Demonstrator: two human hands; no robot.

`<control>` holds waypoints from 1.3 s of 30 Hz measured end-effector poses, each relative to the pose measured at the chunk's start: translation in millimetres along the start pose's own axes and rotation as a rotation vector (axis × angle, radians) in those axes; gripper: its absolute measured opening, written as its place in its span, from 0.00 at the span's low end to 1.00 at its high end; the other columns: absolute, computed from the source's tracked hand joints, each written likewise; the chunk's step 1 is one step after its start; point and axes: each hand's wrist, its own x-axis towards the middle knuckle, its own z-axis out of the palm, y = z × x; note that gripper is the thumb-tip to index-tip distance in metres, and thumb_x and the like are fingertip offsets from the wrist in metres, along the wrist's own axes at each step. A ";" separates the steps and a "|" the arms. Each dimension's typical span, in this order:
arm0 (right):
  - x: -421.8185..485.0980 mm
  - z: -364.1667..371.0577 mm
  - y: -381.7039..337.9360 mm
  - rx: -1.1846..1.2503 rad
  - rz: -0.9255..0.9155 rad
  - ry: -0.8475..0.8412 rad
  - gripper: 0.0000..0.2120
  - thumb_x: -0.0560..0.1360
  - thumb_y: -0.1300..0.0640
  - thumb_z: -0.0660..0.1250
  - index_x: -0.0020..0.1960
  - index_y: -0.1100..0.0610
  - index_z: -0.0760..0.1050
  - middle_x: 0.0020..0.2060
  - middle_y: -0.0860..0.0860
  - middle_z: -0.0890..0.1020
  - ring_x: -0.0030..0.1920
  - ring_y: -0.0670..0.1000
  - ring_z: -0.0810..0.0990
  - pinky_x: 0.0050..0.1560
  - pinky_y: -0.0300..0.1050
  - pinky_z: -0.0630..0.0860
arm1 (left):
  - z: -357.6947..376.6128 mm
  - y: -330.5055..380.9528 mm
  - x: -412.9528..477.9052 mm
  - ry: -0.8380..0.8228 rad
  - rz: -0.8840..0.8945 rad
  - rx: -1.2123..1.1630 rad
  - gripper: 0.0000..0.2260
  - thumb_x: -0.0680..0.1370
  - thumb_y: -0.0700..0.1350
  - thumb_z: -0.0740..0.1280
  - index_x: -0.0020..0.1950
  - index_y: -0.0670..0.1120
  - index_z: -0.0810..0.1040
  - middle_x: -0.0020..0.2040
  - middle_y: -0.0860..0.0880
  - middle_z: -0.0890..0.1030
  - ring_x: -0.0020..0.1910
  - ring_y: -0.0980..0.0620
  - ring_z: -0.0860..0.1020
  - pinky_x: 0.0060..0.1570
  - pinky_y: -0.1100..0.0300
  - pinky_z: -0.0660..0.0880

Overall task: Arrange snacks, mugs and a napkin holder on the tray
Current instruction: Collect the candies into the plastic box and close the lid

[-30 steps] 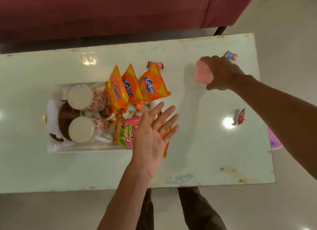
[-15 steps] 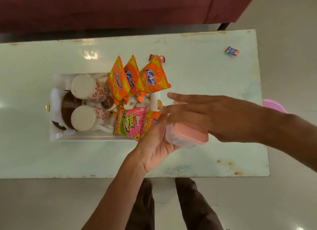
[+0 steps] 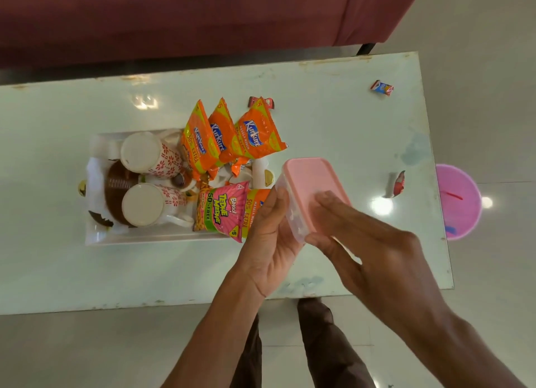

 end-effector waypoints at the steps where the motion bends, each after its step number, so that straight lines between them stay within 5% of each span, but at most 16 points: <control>1: -4.6 7.0 0.5 -0.021 -0.017 0.037 0.17 0.78 0.50 0.67 0.60 0.61 0.82 0.61 0.54 0.82 0.61 0.51 0.81 0.53 0.49 0.83 | 1.0 -0.6 -0.4 0.012 0.003 -0.004 0.37 0.65 0.48 0.81 0.72 0.41 0.74 0.63 0.38 0.82 0.57 0.43 0.84 0.47 0.52 0.84; 6: -15.8 20.1 3.6 -0.075 -0.073 0.123 0.16 0.80 0.54 0.66 0.62 0.64 0.80 0.61 0.57 0.81 0.63 0.54 0.79 0.53 0.53 0.83 | 2.5 -5.1 0.1 0.024 0.044 0.022 0.44 0.63 0.50 0.83 0.75 0.41 0.71 0.67 0.36 0.78 0.59 0.41 0.82 0.41 0.54 0.84; 10: -16.0 18.6 12.4 -0.060 -0.103 0.176 0.14 0.79 0.58 0.67 0.61 0.64 0.80 0.59 0.58 0.82 0.60 0.55 0.82 0.53 0.51 0.83 | 7.7 -6.8 2.9 0.029 0.072 0.055 0.45 0.63 0.50 0.83 0.76 0.41 0.69 0.69 0.35 0.77 0.61 0.40 0.81 0.47 0.52 0.83; 13: -9.7 6.9 10.2 0.024 0.006 0.234 0.14 0.81 0.57 0.62 0.61 0.63 0.79 0.41 0.53 0.87 0.36 0.44 0.82 0.47 0.25 0.74 | 4.1 -7.8 3.7 -0.012 0.048 0.064 0.40 0.68 0.50 0.79 0.77 0.44 0.68 0.68 0.38 0.79 0.62 0.39 0.81 0.54 0.45 0.82; 16: 6.4 -2.7 17.5 0.057 0.330 0.369 0.13 0.82 0.55 0.58 0.56 0.53 0.81 0.29 0.32 0.69 0.24 0.37 0.68 0.31 0.22 0.65 | -5.1 -9.9 1.4 -0.084 -0.003 0.049 0.29 0.79 0.47 0.68 0.78 0.47 0.64 0.72 0.37 0.74 0.69 0.36 0.75 0.68 0.39 0.72; 18: 18.1 0.8 32.7 0.232 0.669 0.493 0.15 0.83 0.51 0.56 0.46 0.47 0.79 0.26 0.38 0.70 0.28 0.40 0.72 0.32 0.34 0.72 | -12.3 -8.7 -2.2 -0.068 -0.041 0.016 0.24 0.84 0.46 0.56 0.80 0.47 0.60 0.74 0.37 0.71 0.72 0.34 0.72 0.70 0.38 0.69; 20: 27.9 11.4 54.3 0.626 1.001 0.611 0.16 0.84 0.49 0.56 0.39 0.49 0.75 0.32 0.42 0.76 0.37 0.43 0.77 0.42 0.45 0.82 | -13.8 -5.5 -5.4 -0.045 -0.072 -0.005 0.24 0.85 0.50 0.54 0.81 0.46 0.60 0.76 0.36 0.69 0.75 0.34 0.68 0.72 0.38 0.67; 23: 31.7 41.5 86.3 1.101 1.383 0.621 0.12 0.83 0.51 0.59 0.52 0.55 0.79 0.49 0.51 0.83 0.50 0.49 0.83 0.48 0.44 0.82 | -11.4 -0.4 -6.8 -0.006 -0.053 0.054 0.27 0.83 0.57 0.54 0.79 0.45 0.63 0.76 0.35 0.69 0.74 0.34 0.69 0.71 0.36 0.67; 25: 30.0 63.2 100.2 1.278 1.513 0.567 0.10 0.83 0.52 0.60 0.54 0.57 0.77 0.54 0.54 0.83 0.50 0.50 0.83 0.54 0.48 0.81 | -11.3 3.2 -6.4 0.011 -0.021 0.135 0.29 0.80 0.61 0.57 0.76 0.46 0.67 0.74 0.36 0.72 0.73 0.35 0.71 0.72 0.33 0.64; 33: 28.2 102.0 115.8 1.250 1.588 0.539 0.11 0.82 0.55 0.63 0.45 0.59 0.77 0.45 0.54 0.83 0.50 0.53 0.84 0.54 0.49 0.82 | -7.0 12.1 -9.9 0.106 0.017 0.240 0.30 0.81 0.60 0.54 0.78 0.43 0.64 0.72 0.37 0.75 0.71 0.37 0.74 0.65 0.38 0.74; 39: 11.3 112.7 124.8 0.934 1.467 0.439 0.13 0.80 0.53 0.65 0.57 0.60 0.82 0.48 0.55 0.86 0.47 0.50 0.86 0.53 0.48 0.83 | -6.2 8.7 -12.0 0.095 0.020 0.196 0.30 0.81 0.59 0.54 0.79 0.44 0.63 0.73 0.37 0.73 0.71 0.38 0.74 0.63 0.41 0.77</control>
